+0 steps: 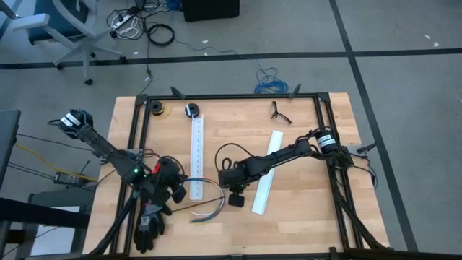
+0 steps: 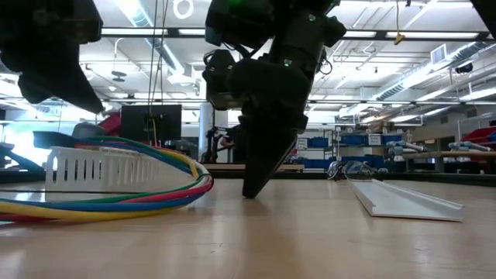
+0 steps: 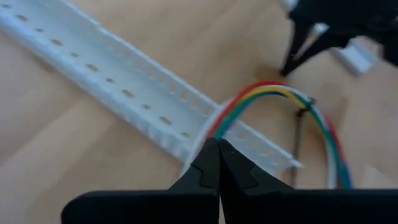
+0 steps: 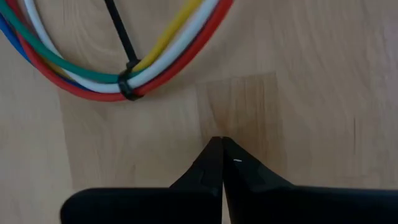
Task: Ziptie cables
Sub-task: Put the ziptied cables into the cable duct
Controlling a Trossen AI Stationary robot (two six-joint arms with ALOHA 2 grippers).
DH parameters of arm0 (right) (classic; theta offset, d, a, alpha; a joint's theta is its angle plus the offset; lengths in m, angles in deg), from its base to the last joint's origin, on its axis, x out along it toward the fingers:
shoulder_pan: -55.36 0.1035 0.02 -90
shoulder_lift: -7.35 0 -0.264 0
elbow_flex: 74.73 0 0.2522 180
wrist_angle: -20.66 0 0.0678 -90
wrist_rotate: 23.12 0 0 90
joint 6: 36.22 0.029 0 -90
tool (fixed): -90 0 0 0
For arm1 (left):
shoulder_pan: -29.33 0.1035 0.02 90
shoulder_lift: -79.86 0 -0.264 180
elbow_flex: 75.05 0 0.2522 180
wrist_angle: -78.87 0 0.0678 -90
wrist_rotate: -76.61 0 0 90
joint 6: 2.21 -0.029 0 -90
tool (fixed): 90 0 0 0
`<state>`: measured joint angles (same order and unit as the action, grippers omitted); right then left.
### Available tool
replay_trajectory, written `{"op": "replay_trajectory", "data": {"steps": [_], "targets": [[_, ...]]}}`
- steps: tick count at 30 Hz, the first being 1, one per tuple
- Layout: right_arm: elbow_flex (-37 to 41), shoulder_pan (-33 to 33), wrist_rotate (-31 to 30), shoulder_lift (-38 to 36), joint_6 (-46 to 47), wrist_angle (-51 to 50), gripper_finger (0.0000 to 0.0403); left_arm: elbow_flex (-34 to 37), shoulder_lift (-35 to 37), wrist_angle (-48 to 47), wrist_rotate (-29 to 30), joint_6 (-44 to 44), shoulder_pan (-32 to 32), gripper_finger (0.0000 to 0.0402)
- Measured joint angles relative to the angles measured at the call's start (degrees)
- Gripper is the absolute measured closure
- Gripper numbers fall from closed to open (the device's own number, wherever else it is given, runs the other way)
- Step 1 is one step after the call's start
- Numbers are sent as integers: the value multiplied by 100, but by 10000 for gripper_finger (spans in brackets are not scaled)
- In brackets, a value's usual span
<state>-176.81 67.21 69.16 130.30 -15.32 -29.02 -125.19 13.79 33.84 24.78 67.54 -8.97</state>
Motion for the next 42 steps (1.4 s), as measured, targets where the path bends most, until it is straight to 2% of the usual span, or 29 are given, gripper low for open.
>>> {"op": "replay_trajectory", "data": {"steps": [3,8,11,17,23,28,30,36,42], "targets": [[-2,0,-45,-2,-10,-58,403,-41,1,25,193,205,-243,401],[-4,82,-385,-9,-42,-238,403,-51,-30,326,1128,650,-918,401],[-1,120,-489,-34,-72,-292,403,-57,-258,633,1351,866,-1209,401],[24,49,-477,-83,-163,-189,403,-59,-925,1119,1171,1372,-1435,401],[30,-54,-294,-82,-479,1040,403,-62,-1377,1094,587,2002,-1428,401],[28,-188,-929,-83,-601,1641,403,-61,-1559,400,457,2830,-1401,401],[27,-291,-994,-54,-653,1826,403,-56,-1597,-6,442,3068,-1356,401],[26,-483,226,92,-609,2386,403,-57,-1689,-596,677,3099,-980,401],[25,-453,853,92,-603,2798,403,-57,-1768,-946,1176,3088,-654,401]]}}
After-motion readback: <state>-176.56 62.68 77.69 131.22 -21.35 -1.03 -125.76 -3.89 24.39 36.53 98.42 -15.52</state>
